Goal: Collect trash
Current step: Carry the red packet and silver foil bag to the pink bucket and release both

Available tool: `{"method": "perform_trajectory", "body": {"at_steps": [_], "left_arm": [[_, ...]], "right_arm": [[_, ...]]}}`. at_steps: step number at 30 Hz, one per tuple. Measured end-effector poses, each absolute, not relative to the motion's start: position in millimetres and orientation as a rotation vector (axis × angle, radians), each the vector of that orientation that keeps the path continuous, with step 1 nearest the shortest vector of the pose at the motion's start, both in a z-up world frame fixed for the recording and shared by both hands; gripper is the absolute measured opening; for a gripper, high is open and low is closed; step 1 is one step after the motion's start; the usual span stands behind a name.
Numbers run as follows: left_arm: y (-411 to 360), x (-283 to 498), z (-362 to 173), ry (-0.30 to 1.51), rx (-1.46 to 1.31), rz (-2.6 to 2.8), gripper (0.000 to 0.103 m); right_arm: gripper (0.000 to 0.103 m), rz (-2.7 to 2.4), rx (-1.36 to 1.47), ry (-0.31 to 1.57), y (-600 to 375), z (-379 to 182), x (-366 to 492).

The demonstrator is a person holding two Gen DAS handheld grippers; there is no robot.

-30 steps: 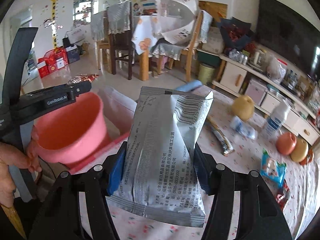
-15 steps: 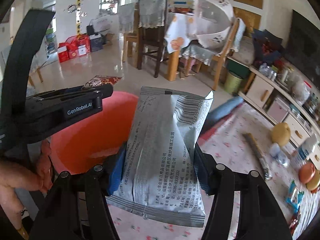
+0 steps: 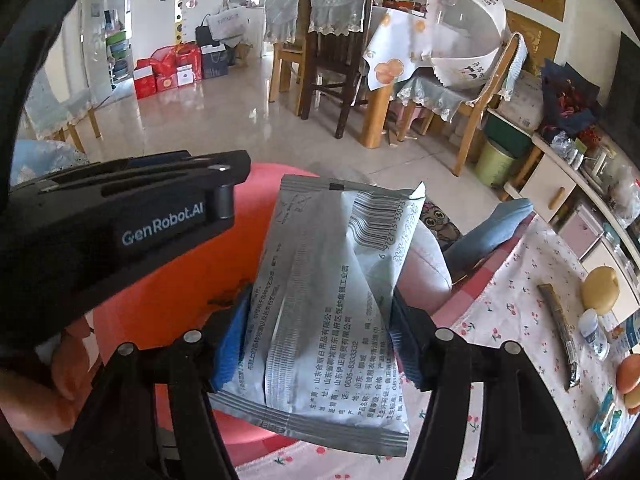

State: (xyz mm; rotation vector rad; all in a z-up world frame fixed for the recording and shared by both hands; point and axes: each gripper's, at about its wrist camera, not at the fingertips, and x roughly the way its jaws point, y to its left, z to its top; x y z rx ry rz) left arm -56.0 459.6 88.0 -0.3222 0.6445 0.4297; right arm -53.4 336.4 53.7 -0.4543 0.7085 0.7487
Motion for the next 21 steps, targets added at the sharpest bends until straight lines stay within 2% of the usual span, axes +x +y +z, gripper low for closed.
{"method": "perform_trajectory", "body": {"at_steps": [2, 4, 14, 21], "left_arm": [[459, -55, 88, 0.647, -0.315, 0.443, 0.059], [458, -56, 89, 0.640, -0.316, 0.452, 0.062], [456, -54, 87, 0.646, -0.300, 0.460, 0.075], [441, -46, 87, 0.666, -0.260, 0.444, 0.078]], "right_arm": [[0.079, 0.757, -0.460, 0.706, 336, 51, -56], [0.088, 0.745, -0.472, 0.681, 334, 52, -60], [0.089, 0.682, -0.486, 0.637, 313, 57, -69], [0.089, 0.638, -0.470, 0.665, 286, 49, -65]]}}
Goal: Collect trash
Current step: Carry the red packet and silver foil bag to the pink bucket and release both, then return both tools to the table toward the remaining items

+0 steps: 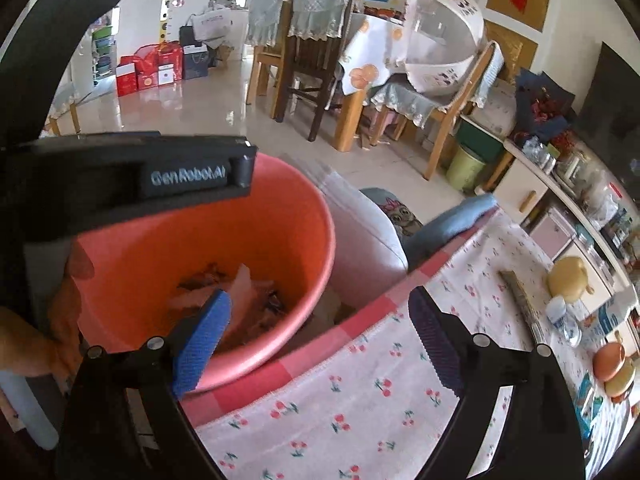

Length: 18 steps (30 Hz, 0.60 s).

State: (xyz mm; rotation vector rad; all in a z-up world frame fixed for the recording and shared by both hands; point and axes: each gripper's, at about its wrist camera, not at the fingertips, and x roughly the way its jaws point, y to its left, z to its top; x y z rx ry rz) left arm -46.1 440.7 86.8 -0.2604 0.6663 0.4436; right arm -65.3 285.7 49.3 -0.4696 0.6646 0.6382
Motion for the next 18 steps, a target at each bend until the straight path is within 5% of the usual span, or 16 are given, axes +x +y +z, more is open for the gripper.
{"method": "perform_trajectory", "body": {"at_steps": [18], "left_arm": [[378, -20, 87, 0.697, -0.137, 0.385, 0.081]], "right_arm": [[0.089, 0.535, -0.416, 0.679, 205, 50, -68]]}}
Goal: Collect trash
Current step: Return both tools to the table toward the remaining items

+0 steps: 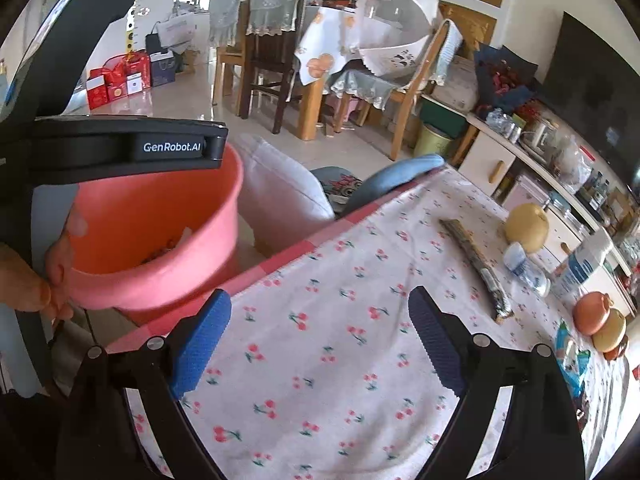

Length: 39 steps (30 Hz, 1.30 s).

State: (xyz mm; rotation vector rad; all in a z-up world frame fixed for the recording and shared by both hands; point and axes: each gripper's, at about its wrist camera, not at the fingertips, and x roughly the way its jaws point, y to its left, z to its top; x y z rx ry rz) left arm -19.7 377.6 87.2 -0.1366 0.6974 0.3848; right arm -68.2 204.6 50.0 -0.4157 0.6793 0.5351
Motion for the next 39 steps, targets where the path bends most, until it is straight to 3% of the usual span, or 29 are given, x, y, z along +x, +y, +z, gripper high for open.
{"method": "perform_trajectory", "body": {"at_steps": [39], "left_arm": [[259, 20, 81, 0.721, 0.057, 0.258, 0.083]], "right_arm": [[0.090, 0.389, -0.376, 0.708, 75, 32, -71]]}}
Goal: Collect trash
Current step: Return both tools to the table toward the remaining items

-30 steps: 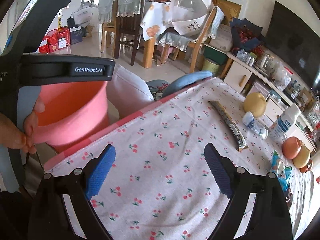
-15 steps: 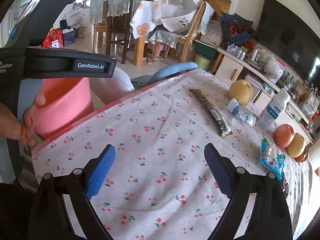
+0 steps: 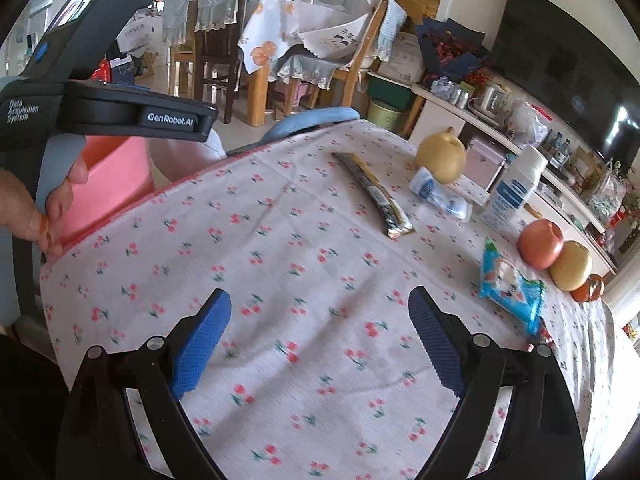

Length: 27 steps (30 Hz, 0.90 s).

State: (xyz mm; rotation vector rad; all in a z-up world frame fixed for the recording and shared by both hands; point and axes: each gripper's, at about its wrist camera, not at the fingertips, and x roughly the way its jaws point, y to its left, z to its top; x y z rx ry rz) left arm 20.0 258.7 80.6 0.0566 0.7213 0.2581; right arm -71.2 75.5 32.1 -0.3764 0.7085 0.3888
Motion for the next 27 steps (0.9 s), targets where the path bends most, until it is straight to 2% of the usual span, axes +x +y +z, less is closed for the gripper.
{"method": "perform_trajectory", "body": {"at_steps": [16, 22, 27], "left_arm": [[194, 32, 87, 0.635, -0.060, 0.015, 0.083], [150, 54, 82, 0.687, -0.083, -0.164, 0.083], [112, 91, 78, 0.733, -0.083, -0.232, 0.083]], "right_arm": [[0.090, 0.227, -0.153, 0.695, -50, 49, -54], [0.090, 0.116, -0.048, 0.697, -116, 57, -34], [0.091, 0.056, 0.119, 0.774, -173, 46, -13]]}}
